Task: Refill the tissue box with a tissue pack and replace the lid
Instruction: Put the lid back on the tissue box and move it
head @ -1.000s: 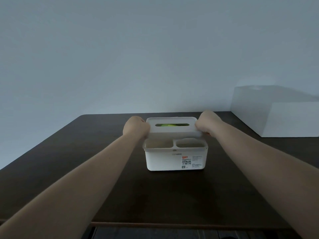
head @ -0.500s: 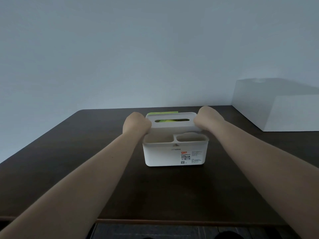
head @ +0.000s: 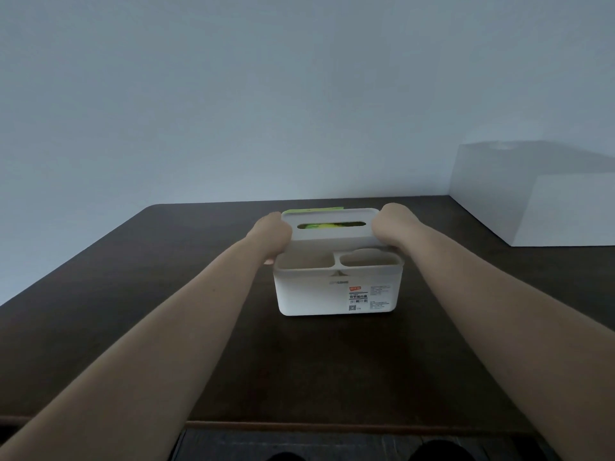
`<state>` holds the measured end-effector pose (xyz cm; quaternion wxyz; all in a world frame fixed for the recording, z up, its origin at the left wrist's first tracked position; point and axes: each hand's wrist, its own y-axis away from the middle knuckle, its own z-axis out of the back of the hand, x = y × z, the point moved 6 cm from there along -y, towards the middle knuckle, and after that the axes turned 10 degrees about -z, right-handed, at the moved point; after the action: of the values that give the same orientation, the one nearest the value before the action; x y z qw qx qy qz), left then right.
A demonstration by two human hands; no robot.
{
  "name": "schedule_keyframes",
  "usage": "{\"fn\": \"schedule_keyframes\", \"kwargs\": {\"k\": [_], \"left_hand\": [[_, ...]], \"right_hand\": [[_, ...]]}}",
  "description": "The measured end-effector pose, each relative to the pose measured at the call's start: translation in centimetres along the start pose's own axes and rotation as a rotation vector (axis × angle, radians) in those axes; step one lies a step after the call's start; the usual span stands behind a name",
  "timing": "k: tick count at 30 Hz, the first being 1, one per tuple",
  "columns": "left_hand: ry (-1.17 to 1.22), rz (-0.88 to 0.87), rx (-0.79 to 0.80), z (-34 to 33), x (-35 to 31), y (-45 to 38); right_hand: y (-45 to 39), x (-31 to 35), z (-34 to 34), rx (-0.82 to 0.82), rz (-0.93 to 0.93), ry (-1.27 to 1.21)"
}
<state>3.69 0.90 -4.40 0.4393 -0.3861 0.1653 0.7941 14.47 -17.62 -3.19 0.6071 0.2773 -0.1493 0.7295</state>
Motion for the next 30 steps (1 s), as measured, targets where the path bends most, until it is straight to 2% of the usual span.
{"fn": "schedule_keyframes", "kwargs": {"k": [5,10,30], "left_hand": [[-0.048,-0.009,-0.064,0.2,0.8,0.5],[-0.103,-0.005,-0.184,0.5,1.1,2.0],[-0.108,0.087,-0.206,-0.5,1.7,3.1]], "right_hand": [[0.1,-0.8,0.4,-0.103,-0.037,-0.049],[1.2,-1.6,0.0,-0.058,-0.007,-0.12],[2.4,-2.4,-1.7,-0.091,0.055,-0.072]]}}
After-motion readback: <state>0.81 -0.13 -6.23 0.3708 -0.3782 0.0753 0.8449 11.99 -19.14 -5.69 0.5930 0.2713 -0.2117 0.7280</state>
